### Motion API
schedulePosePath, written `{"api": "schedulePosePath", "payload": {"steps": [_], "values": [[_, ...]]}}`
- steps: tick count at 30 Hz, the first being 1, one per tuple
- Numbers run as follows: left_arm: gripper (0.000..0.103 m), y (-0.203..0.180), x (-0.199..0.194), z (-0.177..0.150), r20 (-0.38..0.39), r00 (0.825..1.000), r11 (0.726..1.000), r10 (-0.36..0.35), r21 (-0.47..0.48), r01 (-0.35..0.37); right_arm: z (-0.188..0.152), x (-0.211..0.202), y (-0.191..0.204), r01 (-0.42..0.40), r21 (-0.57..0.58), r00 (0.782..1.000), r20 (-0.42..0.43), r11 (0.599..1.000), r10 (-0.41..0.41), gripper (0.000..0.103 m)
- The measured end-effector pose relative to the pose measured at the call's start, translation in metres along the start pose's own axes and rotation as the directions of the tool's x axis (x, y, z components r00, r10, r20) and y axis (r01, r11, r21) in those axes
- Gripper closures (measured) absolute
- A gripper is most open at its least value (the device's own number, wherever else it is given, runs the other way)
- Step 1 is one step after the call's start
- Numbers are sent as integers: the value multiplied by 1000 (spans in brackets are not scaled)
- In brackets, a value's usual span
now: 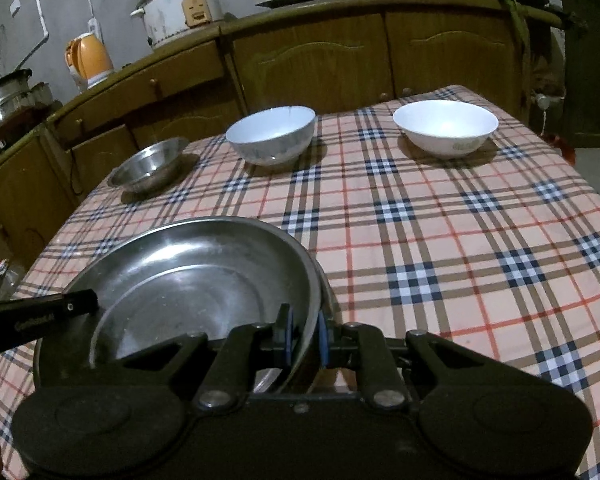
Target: Organize plates and bowls
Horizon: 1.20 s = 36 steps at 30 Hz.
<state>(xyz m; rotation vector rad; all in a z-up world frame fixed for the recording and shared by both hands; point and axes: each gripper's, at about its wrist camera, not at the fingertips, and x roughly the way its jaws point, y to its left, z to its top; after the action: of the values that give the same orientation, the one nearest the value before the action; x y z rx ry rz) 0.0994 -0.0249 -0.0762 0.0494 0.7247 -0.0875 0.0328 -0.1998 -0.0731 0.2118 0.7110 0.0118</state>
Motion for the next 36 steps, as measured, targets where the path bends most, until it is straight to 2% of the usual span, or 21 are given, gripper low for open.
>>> {"api": "schedulePosePath", "payload": {"steps": [8,11,13,17,22,28,32,36], "values": [[81,3,14,-13,1,1000,1000,-14,-9,14,-6,5,5,23,-60,1000,14,998,-22,83],[80,5,18,-17,-9,1000,1000,-22,-21,21,-7,5,10,32,-93,999,18,995,-30,79],[80,4,19,-18,-3,1000,1000,-16,-14,16,-7,4,13,30,-112,999,23,993,-28,72],[80,5,23,-21,-1,1000,1000,-16,-18,16,-5,4,12,26,-110,999,26,994,-24,70],[78,10,23,-20,10,1000,999,-15,-42,15,-3,-5,4,59,-93,997,50,994,-55,67],[68,15,15,-17,20,1000,999,-23,-41,24,-5,-38,-3,-22,-118,997,65,993,30,67],[65,16,11,-17,24,999,999,-25,-44,26,-17,-56,3,-106,-169,993,23,980,112,67],[65,14,9,-17,23,999,998,-34,-43,35,-33,-50,16,-97,-245,995,-25,965,93,67]]}}
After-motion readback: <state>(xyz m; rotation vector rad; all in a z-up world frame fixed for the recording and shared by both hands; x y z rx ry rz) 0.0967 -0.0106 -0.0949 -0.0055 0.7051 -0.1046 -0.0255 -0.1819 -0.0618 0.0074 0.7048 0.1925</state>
